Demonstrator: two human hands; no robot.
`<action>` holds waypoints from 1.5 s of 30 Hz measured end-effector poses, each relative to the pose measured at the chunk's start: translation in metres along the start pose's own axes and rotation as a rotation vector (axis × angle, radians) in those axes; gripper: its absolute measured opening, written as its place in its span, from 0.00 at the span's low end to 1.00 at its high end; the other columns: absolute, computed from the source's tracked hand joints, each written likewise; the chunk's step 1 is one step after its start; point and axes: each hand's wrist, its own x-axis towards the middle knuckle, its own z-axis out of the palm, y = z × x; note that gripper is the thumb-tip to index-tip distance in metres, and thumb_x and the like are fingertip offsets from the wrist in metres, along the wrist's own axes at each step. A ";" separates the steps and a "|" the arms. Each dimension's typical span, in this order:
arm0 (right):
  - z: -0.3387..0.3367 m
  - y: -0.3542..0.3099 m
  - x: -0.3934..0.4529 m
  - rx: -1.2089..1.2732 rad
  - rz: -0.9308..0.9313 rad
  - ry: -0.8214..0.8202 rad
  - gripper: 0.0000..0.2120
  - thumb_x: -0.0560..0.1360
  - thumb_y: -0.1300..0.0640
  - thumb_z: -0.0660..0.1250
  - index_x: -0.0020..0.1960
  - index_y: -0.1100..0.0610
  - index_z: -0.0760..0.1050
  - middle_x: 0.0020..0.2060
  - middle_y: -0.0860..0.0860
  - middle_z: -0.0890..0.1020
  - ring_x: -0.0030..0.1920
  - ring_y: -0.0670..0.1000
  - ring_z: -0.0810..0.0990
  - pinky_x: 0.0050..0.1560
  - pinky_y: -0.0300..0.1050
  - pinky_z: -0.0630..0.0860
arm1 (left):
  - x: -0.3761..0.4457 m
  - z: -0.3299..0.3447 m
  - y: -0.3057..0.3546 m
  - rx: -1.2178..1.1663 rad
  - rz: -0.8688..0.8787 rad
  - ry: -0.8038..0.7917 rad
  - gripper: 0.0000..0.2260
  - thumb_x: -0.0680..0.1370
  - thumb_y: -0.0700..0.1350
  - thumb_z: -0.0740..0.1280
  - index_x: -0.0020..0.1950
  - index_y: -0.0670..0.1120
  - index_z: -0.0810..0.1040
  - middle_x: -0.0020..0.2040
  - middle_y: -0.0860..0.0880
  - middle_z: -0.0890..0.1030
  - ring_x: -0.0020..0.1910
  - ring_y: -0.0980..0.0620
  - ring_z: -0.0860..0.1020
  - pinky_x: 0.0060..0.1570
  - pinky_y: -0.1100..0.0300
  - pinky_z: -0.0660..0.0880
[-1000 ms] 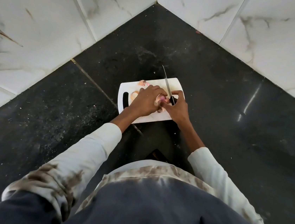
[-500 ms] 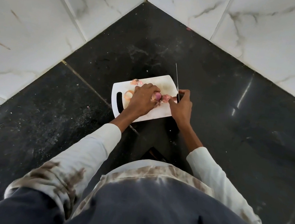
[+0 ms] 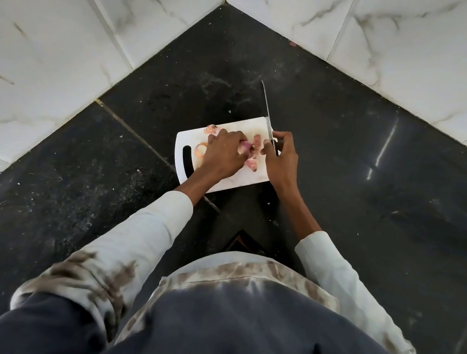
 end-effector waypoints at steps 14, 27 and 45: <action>0.010 0.003 -0.012 -0.082 -0.014 -0.306 0.09 0.88 0.52 0.57 0.66 0.49 0.71 0.41 0.49 0.82 0.33 0.42 0.76 0.36 0.39 0.71 | -0.002 0.004 -0.006 -0.104 -0.105 0.038 0.17 0.81 0.54 0.71 0.66 0.47 0.79 0.61 0.46 0.86 0.63 0.42 0.81 0.71 0.42 0.67; 0.006 0.009 -0.014 -0.147 -0.037 -0.283 0.05 0.88 0.51 0.58 0.61 0.49 0.71 0.41 0.48 0.82 0.32 0.37 0.77 0.36 0.34 0.69 | -0.005 0.005 -0.007 -0.248 -0.153 0.068 0.14 0.80 0.54 0.74 0.62 0.49 0.84 0.58 0.51 0.87 0.61 0.48 0.83 0.68 0.45 0.69; 0.005 0.003 -0.020 -0.137 0.069 -0.279 0.06 0.88 0.52 0.57 0.63 0.49 0.70 0.47 0.50 0.83 0.36 0.44 0.76 0.34 0.38 0.70 | -0.014 0.005 -0.012 -0.313 -0.072 0.081 0.16 0.78 0.47 0.77 0.64 0.44 0.82 0.57 0.46 0.88 0.57 0.45 0.84 0.66 0.44 0.76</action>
